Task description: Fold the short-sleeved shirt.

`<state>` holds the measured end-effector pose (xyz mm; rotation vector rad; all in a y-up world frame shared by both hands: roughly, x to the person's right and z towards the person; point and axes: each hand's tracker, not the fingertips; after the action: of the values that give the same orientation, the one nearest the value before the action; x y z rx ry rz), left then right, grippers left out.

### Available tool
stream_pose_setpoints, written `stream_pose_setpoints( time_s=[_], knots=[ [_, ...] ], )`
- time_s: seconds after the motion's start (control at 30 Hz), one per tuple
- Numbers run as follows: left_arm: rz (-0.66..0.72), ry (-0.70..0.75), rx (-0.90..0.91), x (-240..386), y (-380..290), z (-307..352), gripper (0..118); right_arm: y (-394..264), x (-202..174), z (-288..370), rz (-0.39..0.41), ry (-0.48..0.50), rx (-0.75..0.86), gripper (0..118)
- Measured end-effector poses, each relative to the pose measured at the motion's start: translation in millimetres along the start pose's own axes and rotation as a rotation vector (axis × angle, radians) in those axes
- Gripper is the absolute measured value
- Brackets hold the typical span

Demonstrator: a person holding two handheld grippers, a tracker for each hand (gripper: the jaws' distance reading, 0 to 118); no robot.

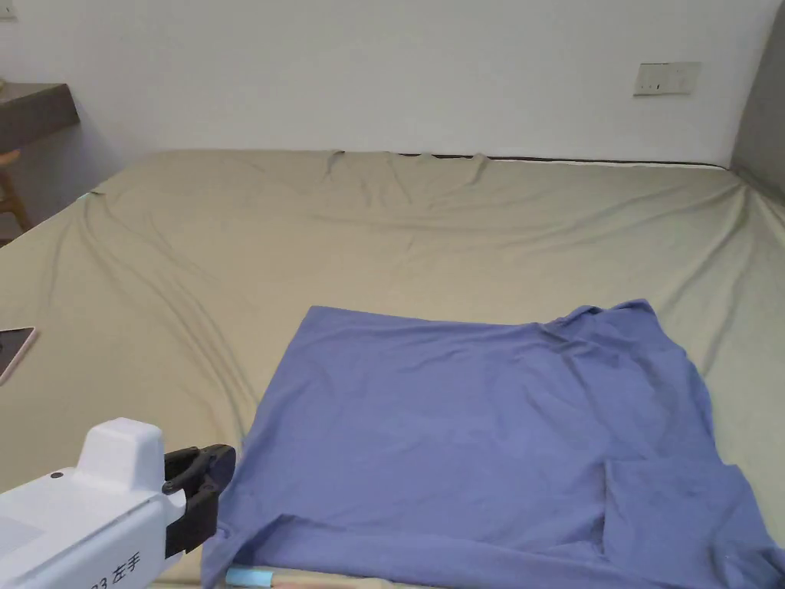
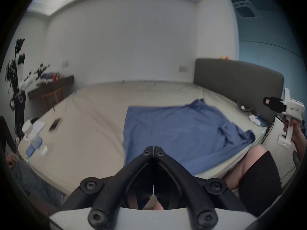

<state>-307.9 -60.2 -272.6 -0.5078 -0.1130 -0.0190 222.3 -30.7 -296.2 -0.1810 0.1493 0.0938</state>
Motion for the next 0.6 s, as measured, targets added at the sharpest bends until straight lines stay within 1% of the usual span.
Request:
stream_pose_setpoints(
  time_s=[0.03,0.1,0.13,0.17,0.2,0.27,0.3,0.37,0.43,0.47,0.5,0.53,0.57,0.6],
  knots=[
    [0.027,0.007,-0.061,-10.6,-5.6,-12.5,30,-1.7,0.8,-2.0,0.0,0.003,-0.006,0],
    [0.056,-0.016,-0.277,-24.7,-23.5,-39.6,51,-5.8,3.3,-8.5,-0.017,0.02,-0.042,0],
    [0.057,-0.03,-0.348,-29.9,-34.6,-50.3,62,-7.8,4.2,-10.9,-0.033,0.028,-0.067,0],
    [0.011,-0.026,-0.376,-30.9,-46.7,-58.8,84,-9.2,5.2,-13.5,-0.034,0.03,-0.085,0],
    [-0.031,-0.019,-0.367,-26.3,-58.0,-62.7,90,-9.6,6.3,-15.3,-0.015,0.025,-0.072,0],
    [-0.109,0.001,-0.382,-23.2,-67.3,-73.6,88,-12.2,10.0,-19.1,-0.018,0.03,-0.086,0],
    [-0.112,0.0,-0.375,-23.2,-69.7,-79.0,88,-14.2,12.1,-21.4,-0.023,0.031,-0.094,0],
    [-0.091,-0.001,-0.364,-20.6,-76.0,-87.1,87,-18.9,15.4,-26.1,-0.036,0.035,-0.124,0],
    [-0.04,0.004,-0.334,-26.5,-75.1,-93.1,78,-22.9,17.5,-28.5,-0.032,0.035,-0.136,0],
    [-0.002,-0.028,-0.328,-25.0,-75.5,-93.4,71,-24.5,18.1,-29.1,-0.022,0.036,-0.144,0],
    [0.023,-0.063,-0.326,-25.6,-75.3,-93.0,60,-25.9,19.0,-29.4,-0.016,0.038,-0.15,0],
    [0.029,-0.092,-0.314,-24.1,-75.1,-90.2,42,-27.5,20.2,-29.8,-0.013,0.041,-0.152,0],
    [0.034,-0.114,-0.31,-22.1,-74.8,-88.0,26,-28.4,21.5,-30.4,-0.012,0.045,-0.157,0],
    [0.008,-0.1,-0.282,-19.0,-72.6,-82.7,9,-29.6,23.2,-31.5,-0.014,0.049,-0.162,0]
  ],
)
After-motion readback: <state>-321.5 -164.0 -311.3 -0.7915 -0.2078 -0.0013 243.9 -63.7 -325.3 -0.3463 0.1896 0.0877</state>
